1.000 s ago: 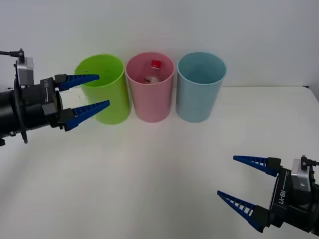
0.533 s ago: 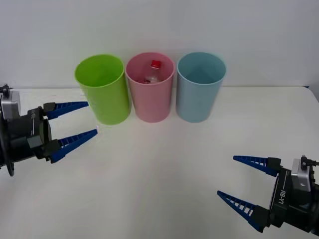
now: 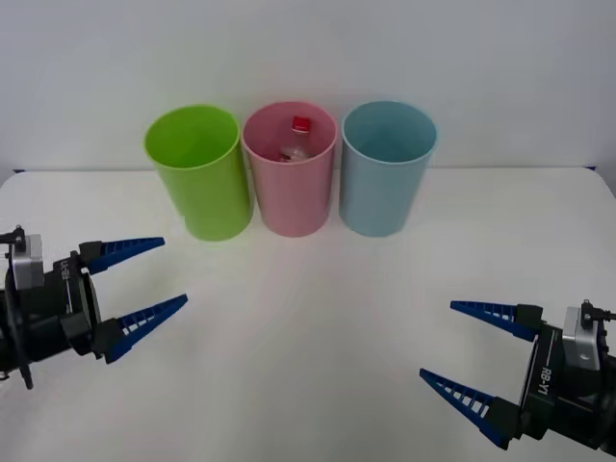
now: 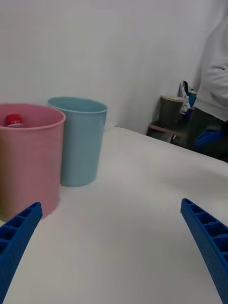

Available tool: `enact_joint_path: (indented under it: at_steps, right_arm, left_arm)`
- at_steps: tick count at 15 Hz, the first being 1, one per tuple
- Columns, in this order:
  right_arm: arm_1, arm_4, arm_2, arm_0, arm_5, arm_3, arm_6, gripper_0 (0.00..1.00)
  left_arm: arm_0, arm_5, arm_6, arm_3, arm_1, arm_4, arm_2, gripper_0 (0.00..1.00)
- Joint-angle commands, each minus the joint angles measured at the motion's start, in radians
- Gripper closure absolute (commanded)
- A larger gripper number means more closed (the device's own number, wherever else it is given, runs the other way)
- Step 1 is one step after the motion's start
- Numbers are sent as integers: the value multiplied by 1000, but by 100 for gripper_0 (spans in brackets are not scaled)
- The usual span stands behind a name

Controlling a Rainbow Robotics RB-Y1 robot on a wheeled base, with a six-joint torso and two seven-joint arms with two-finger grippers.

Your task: Grasp the object on the table and drop it into the matching bin: aluminum can to the light blue bin, PET bottle to the pink bin.

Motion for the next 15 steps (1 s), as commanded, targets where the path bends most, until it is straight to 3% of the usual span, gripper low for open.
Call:
enact_joint_path:
  at_steps: [1, 3, 7, 11, 15]
  right_arm:
    - [0, 0, 0, 0, 0, 0, 0, 0]
    - [0, 0, 0, 0, 0, 0, 0, 0]
    - [0, 0, 0, 0, 0, 0, 0, 0]
    - [0, 0, 0, 0, 0, 0, 0, 0]
    - [0, 0, 0, 0, 0, 0, 0, 0]
  left_arm:
    - [37, -28, 2, 1, -81, -67, 45, 0]
    - [51, -59, 4, 3, -150, -144, 86, 0]
    - [77, -107, -14, 1, -193, -210, 94, 0]
    - [99, -197, -27, 1, -321, -334, 209, 0]
    - [110, -182, -28, 3, -350, -357, 258, 0]
